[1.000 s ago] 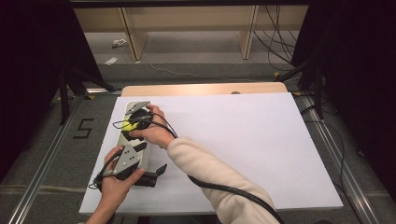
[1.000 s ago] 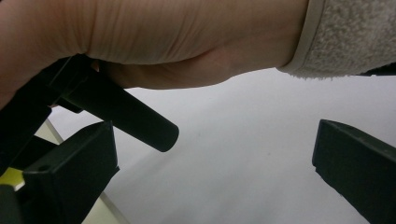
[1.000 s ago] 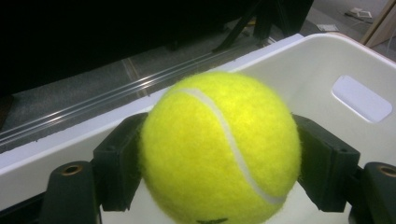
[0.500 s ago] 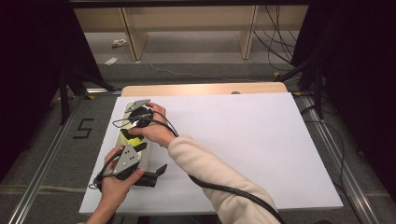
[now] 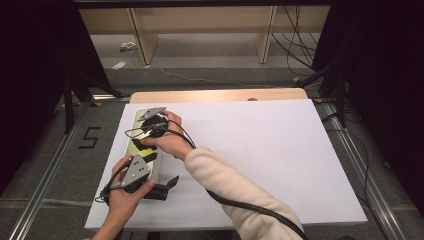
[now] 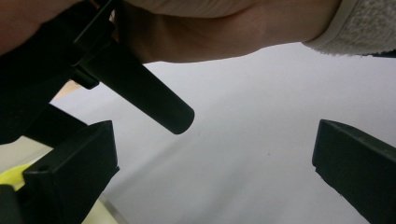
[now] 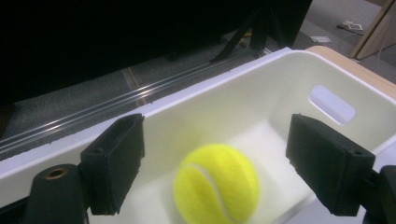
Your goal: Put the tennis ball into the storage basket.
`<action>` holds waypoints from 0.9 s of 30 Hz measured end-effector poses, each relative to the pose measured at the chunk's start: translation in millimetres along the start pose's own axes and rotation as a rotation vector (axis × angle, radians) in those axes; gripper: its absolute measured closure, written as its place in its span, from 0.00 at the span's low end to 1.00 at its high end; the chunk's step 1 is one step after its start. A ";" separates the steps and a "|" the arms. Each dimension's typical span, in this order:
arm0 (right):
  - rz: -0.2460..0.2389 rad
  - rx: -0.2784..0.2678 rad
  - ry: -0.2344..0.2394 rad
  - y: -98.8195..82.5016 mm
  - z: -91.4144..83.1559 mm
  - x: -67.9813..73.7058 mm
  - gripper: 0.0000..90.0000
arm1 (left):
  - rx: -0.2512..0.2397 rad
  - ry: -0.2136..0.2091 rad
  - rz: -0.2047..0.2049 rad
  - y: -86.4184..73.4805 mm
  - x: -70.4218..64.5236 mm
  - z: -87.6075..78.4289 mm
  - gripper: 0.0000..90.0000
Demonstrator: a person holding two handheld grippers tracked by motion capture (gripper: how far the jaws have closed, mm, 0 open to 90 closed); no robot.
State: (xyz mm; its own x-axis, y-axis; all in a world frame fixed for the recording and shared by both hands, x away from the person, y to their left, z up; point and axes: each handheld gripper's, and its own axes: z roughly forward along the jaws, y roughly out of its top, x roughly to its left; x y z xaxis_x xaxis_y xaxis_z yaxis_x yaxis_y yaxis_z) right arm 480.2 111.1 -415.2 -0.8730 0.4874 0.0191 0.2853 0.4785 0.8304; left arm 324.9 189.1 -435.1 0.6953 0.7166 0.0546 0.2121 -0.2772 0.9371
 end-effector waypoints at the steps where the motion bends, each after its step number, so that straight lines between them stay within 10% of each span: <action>1: -0.002 0.000 -0.001 -0.4 -1.3 -0.5 0.23 | 0.000 0.000 0.000 0.0 0.1 0.0 0.00; 27: 0.023 -0.033 -0.027 -14.1 -42.9 -18.3 0.23 | 0.001 0.001 0.006 0.1 0.6 -0.2 0.00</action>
State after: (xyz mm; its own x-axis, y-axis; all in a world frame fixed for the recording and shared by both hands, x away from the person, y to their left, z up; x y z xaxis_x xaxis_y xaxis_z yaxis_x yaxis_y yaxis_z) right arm 475.2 64.1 -403.3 -0.8552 0.5178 0.0239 0.2917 0.4427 0.8479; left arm 325.2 189.6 -435.0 0.6957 0.7157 0.0610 0.2082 -0.2822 0.9365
